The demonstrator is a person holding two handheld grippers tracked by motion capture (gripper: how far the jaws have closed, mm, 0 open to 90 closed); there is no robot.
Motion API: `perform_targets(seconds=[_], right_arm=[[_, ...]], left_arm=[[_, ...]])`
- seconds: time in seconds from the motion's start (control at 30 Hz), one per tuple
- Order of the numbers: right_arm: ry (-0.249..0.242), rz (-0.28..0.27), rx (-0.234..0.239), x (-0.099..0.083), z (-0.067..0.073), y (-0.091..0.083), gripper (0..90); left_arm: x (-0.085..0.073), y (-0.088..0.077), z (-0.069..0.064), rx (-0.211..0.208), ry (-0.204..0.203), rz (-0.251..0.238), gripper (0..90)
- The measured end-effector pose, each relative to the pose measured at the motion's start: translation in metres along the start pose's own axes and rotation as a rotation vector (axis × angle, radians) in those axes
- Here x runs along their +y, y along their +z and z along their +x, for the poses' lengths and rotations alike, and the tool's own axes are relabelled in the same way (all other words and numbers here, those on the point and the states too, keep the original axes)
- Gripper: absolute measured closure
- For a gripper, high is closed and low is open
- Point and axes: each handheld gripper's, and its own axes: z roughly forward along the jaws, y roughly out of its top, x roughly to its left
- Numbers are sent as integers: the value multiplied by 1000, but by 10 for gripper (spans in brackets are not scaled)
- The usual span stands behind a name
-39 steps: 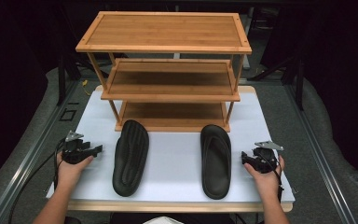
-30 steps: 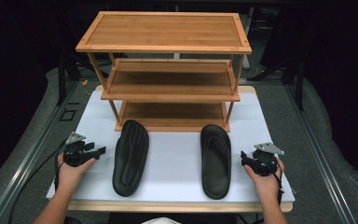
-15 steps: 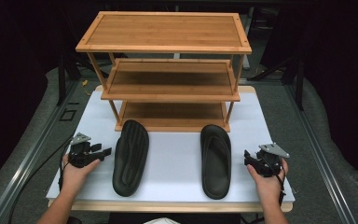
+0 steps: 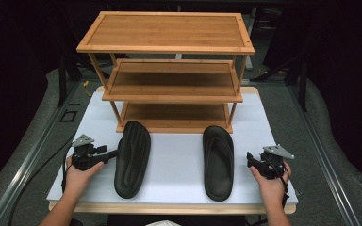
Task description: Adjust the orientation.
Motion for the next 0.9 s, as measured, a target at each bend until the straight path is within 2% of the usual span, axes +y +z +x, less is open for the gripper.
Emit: perform_targets(seconds=[0.1,0.2,0.37,0.5,0.7,0.83,0.9], right_arm=[[3,10,5,0,-1,-2,338],[15,-3,5,0,-2,-1,339],[32,5,7,-1,-3,0,339],[28,16,12,0,-2,-1,339],[43,12,10,-1,-4,0,340],[48,12,8,-1,-4,0,340],[51,12,9,-1,-4,0,340]], left_arm=[[3,-2,-4,-7,13,-19,455],[4,-4,-9,-9,23,-36,455],[7,-8,-16,-23,27,-62,450],[11,-11,-23,-55,13,-96,443],[19,-13,-35,-92,11,-120,429],[24,-8,-47,-120,34,-118,417],[26,-2,-54,-116,61,-94,417]])
